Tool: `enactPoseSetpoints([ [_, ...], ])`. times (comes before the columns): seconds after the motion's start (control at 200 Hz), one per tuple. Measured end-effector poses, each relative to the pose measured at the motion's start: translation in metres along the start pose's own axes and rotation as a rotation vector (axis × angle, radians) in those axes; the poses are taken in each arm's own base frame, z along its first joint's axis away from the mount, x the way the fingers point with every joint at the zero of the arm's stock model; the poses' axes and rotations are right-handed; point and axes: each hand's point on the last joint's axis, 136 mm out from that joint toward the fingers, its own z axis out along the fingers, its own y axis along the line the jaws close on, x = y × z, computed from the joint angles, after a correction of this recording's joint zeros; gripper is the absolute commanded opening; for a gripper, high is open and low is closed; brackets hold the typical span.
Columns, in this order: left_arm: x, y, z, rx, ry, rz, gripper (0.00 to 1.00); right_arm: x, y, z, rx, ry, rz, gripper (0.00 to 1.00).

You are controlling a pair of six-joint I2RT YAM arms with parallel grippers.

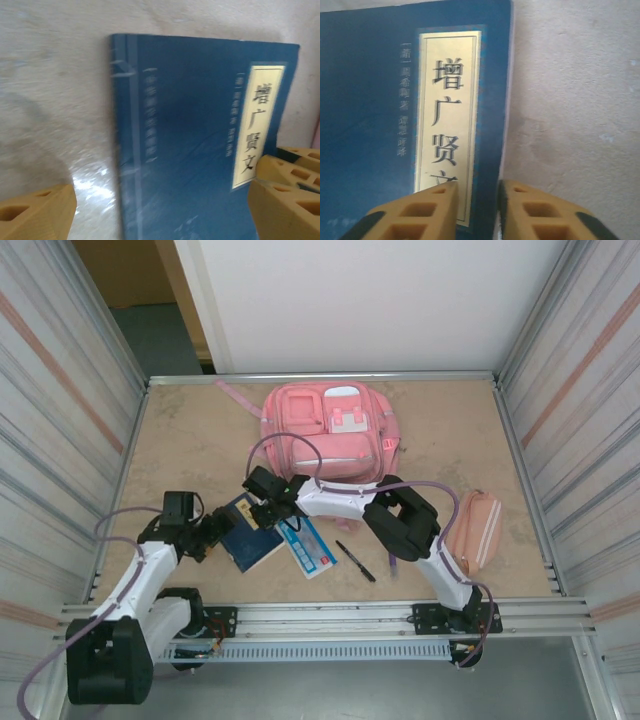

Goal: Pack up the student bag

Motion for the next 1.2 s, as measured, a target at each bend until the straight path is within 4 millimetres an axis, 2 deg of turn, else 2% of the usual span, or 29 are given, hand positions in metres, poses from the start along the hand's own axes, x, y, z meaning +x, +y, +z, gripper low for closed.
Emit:
enactPoseSetpoints([
  [0.11,0.000,-0.009,0.006,0.046,0.021,0.007,0.89,-0.002,0.004,0.000,-0.025,-0.001,0.010,0.06],
  [0.576,0.000,-0.009,0.008,0.057,0.030,-0.001,0.85,-0.001,0.003,0.003,-0.161,0.038,0.127,0.06],
  [0.837,0.001,-0.031,-0.001,0.154,0.060,-0.023,0.81,-0.006,-0.004,0.005,-0.243,0.030,0.152,0.06],
  [1.007,-0.005,-0.048,-0.010,0.213,0.053,-0.015,0.73,-0.010,-0.012,0.004,-0.294,0.022,0.184,0.07],
  [1.112,0.000,-0.053,-0.005,0.236,0.097,-0.018,0.60,-0.008,-0.005,0.005,-0.341,0.025,0.197,0.07],
  [1.203,0.003,-0.051,-0.001,0.228,0.122,-0.023,0.52,-0.006,0.001,0.004,-0.377,0.034,0.211,0.08],
])
